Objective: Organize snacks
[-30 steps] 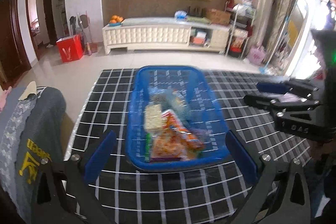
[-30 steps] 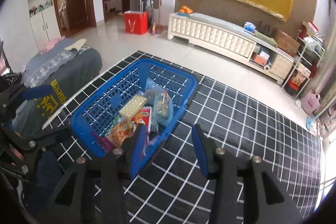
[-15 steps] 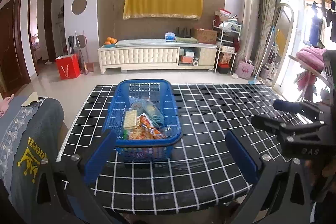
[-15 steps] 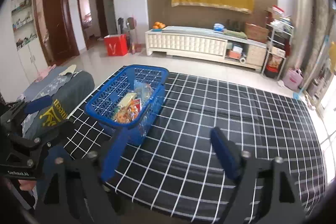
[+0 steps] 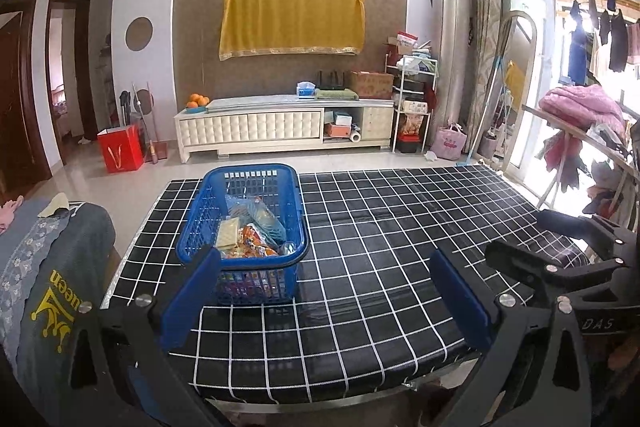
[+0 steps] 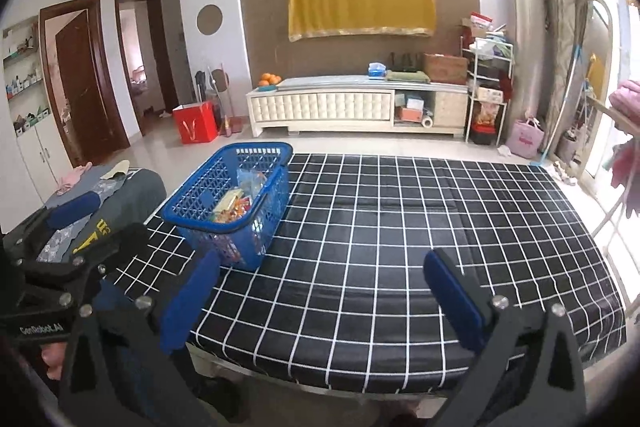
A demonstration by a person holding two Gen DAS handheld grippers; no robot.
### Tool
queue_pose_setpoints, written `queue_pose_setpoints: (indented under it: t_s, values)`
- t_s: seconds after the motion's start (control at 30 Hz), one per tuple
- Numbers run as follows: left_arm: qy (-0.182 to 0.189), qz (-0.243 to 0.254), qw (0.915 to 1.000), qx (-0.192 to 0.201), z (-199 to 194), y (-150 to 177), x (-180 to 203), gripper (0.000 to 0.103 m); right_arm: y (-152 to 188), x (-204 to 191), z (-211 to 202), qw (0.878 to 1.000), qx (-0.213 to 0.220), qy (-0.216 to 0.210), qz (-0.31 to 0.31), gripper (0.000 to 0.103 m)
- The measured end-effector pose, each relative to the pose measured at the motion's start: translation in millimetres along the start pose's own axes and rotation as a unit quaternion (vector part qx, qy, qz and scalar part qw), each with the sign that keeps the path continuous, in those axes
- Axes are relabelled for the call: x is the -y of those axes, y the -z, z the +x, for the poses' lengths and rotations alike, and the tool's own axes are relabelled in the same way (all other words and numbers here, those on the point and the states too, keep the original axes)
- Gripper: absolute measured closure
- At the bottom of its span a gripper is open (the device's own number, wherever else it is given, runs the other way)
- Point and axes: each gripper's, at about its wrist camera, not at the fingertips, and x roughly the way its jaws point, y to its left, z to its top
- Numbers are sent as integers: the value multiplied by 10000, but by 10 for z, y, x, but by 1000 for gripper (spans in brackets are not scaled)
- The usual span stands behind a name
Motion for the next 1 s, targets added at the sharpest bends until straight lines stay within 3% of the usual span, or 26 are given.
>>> queue_pose_setpoints:
  t_s: [1.0]
  values:
    - [-52,62,9999,106,-195,53,87,0,125,15,-259,9998,127,-76,159,0]
